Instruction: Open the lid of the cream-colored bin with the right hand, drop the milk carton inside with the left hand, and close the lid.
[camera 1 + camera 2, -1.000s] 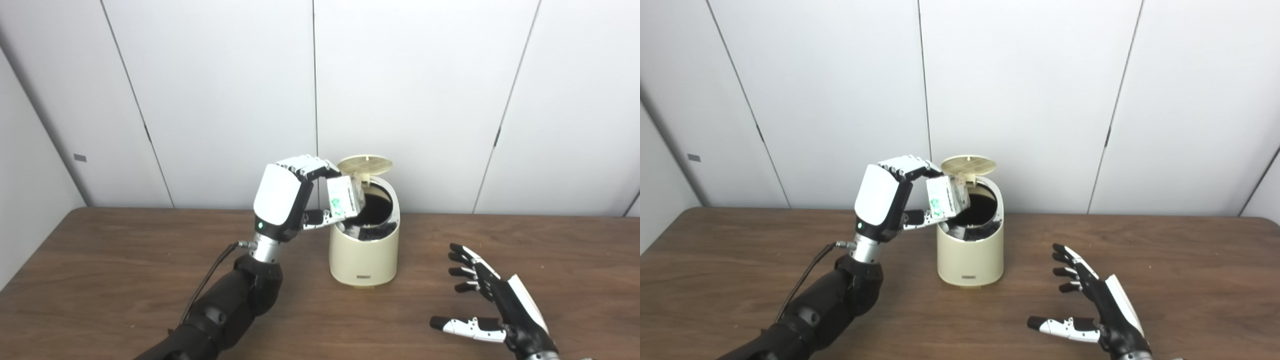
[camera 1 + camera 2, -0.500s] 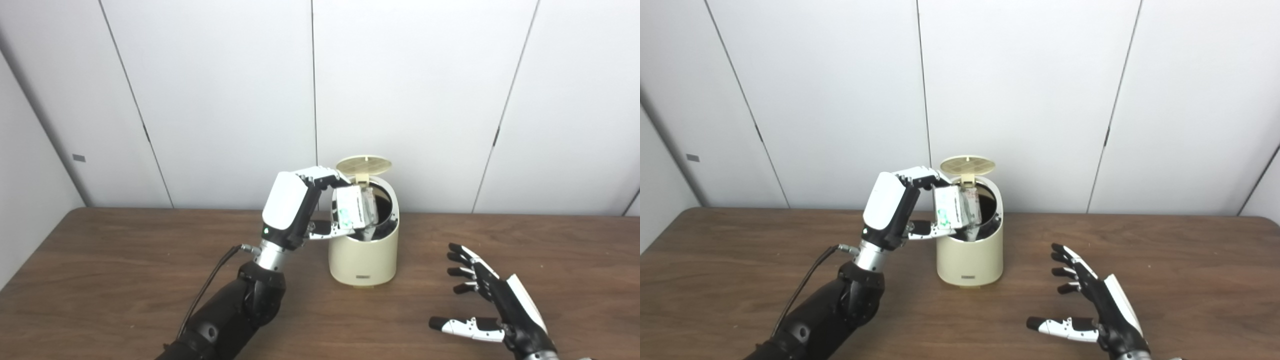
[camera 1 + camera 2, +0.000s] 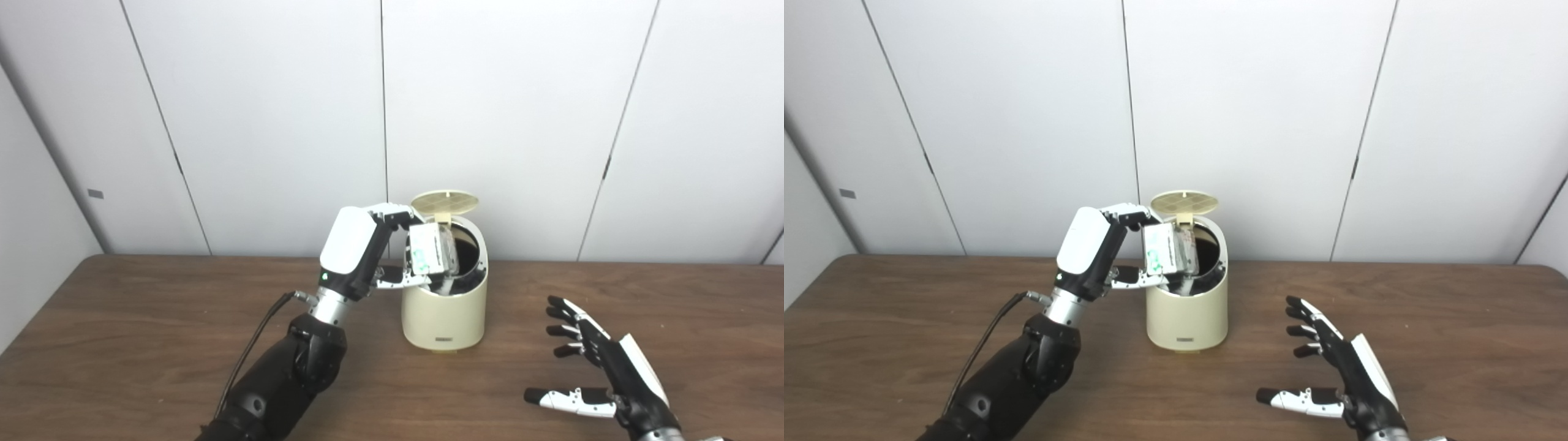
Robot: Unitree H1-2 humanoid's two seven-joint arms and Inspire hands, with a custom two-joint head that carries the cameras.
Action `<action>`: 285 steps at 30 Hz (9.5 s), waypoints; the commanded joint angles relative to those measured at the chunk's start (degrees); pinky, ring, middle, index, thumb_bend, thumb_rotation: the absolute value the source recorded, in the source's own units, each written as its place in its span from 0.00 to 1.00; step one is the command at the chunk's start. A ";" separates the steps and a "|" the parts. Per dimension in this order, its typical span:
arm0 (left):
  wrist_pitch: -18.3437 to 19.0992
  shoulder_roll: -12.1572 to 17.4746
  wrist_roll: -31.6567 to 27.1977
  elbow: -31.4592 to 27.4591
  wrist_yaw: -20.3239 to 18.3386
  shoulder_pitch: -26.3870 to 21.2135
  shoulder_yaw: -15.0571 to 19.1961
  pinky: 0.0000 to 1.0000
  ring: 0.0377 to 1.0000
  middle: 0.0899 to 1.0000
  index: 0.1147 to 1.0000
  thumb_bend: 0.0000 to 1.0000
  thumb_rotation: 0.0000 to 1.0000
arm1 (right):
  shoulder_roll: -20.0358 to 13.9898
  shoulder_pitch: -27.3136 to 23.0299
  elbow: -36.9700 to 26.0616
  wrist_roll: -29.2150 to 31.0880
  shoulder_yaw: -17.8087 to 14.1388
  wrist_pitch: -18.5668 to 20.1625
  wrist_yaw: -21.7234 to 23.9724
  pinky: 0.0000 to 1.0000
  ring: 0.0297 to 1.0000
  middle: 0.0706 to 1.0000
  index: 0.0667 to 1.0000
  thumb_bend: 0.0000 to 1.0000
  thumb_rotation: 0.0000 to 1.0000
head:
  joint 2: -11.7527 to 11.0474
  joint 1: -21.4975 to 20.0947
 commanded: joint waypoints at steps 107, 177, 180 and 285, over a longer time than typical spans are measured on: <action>10.68 0.08 -43.68 -29.42 -47.19 32.16 27.45 0.57 0.66 0.73 0.79 0.75 0.16 | -4.39 -24.25 1.75 -0.56 1.10 2.26 3.07 0.81 0.86 0.85 0.84 0.79 0.35 | -2.71 -0.71; 9.28 -1.76 -41.64 -26.34 -45.38 32.21 27.50 0.56 0.62 0.69 0.78 0.76 0.18 | -12.04 -36.06 -0.53 -16.03 13.50 3.40 18.41 0.92 0.99 0.85 0.84 0.79 0.45 | -2.22 1.63; 9.68 -1.79 -41.95 -26.61 -45.35 32.39 27.52 0.56 0.62 0.70 0.78 0.77 0.19 | -11.90 -36.17 -0.47 -15.38 13.39 2.75 18.36 0.89 0.99 0.85 0.84 0.79 0.44 | -2.11 1.69; 10.93 -0.73 -43.04 -30.79 -45.98 31.68 27.61 0.54 0.61 0.70 0.80 0.72 0.13 | -0.80 -14.24 1.29 2.47 -0.96 -0.90 7.36 0.57 0.70 0.76 0.84 0.75 0.30 | 0.13 1.81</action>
